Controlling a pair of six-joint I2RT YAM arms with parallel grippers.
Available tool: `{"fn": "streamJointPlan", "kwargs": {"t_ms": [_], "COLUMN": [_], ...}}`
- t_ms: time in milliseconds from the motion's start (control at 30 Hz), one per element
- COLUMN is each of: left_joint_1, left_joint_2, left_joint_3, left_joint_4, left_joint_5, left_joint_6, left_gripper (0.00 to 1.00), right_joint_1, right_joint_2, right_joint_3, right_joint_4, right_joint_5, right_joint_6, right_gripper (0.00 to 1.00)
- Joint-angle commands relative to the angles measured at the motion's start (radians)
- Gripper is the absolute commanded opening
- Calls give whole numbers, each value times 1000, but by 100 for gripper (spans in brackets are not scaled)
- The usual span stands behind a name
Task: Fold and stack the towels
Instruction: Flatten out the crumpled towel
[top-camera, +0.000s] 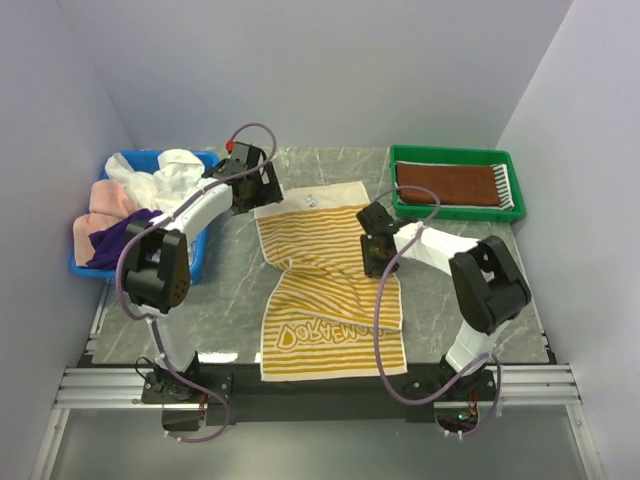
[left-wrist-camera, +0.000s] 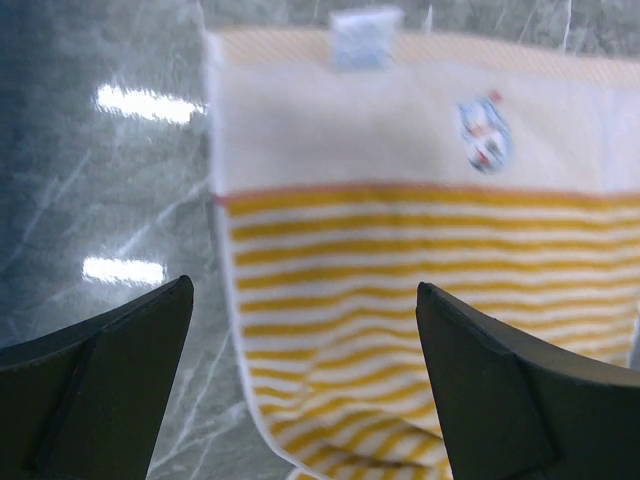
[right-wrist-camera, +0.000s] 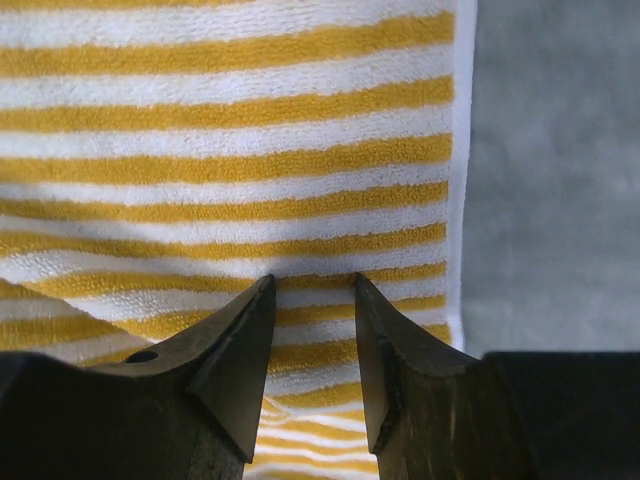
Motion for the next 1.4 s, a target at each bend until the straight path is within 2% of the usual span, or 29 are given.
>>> {"fn": "streamJointPlan", "kwargs": {"t_ms": [0, 133, 233, 333, 367, 467, 667, 767, 833, 1100, 1367], "left_joint_1": [0, 31, 54, 78, 84, 100, 101, 103, 103, 103, 95], "left_joint_2": [40, 106, 164, 218, 241, 284, 368, 398, 416, 471, 444], "left_joint_3": [83, 191, 254, 298, 308, 343, 409, 423, 430, 443, 375], "left_joint_4": [-35, -51, -67, -75, -75, -74, -75, -67, -64, -77, -83], "left_joint_5": [-61, -52, -41, -17, -8, 21, 14, 3, 0, -8, -49], "left_joint_6": [53, 93, 127, 147, 150, 164, 181, 179, 176, 164, 144], "left_gripper": [99, 95, 92, 91, 91, 90, 87, 81, 75, 69, 70], "right_joint_1": [-13, -46, -114, -160, -181, -211, -247, -251, -254, -252, -195], "right_joint_2": [-111, -126, -76, 27, 91, 201, 430, 524, 564, 619, 572], "right_joint_3": [1, 154, 269, 420, 466, 616, 884, 1041, 1072, 1098, 943], "right_joint_4": [-61, -29, 42, 57, 50, 25, -76, -138, -133, -111, -118], "right_joint_5": [6, 8, -75, -187, -210, -287, -310, -289, -275, -261, -146], "right_joint_6": [-38, -150, -224, -307, -348, -454, -665, -730, -755, -795, -793], "right_gripper": [45, 45, 45, 47, 54, 56, 53, 51, 51, 49, 49]}}
